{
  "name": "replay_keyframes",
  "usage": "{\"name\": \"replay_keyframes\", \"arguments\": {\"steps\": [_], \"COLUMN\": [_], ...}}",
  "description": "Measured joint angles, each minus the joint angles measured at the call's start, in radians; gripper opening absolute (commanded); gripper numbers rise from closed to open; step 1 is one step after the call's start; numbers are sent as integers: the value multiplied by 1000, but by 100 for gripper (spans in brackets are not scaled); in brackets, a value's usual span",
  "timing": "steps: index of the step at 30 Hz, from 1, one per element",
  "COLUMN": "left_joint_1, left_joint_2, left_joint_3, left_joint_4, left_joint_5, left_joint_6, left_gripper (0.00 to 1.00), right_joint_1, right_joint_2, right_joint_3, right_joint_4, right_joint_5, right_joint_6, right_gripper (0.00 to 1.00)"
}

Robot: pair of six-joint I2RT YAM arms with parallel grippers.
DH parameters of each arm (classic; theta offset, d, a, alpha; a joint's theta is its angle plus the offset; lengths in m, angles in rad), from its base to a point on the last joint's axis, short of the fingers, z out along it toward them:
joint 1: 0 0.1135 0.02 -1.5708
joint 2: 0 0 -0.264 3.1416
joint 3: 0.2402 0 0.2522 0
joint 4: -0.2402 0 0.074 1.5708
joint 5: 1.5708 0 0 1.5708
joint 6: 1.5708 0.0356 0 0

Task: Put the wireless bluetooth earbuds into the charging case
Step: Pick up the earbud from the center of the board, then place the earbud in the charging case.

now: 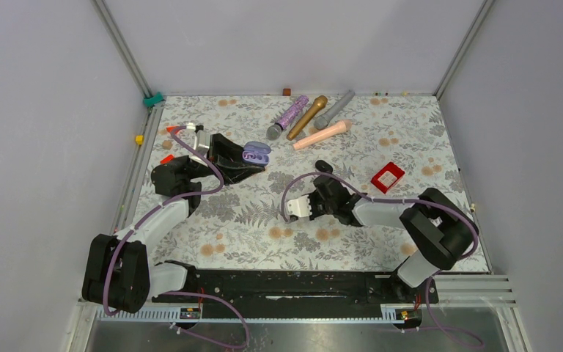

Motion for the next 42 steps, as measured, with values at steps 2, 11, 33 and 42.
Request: {"name": "replay_keyframes", "arguments": {"steps": [2,11,33,42], "left_joint_1": [0,-15,-191,-247], "left_joint_2": [0,0,153,208], "left_joint_3": [0,0,85,102], "left_joint_4": [0,0,5,2], "left_joint_5": [0,18,239,264], "left_joint_6": [0,6,7,-12], "left_gripper": [14,16,16,14], "right_joint_1": [0,-5,-165,-168], "right_joint_2": [-30,-366,-617,-497], "right_joint_3": [0,121,580,590], "right_joint_4": [-34,-358,-856,-694], "right_joint_5": [-6,-99,-784,-945], "right_joint_6": [16,211,887,1165], "right_gripper": [3,4,5,4]}}
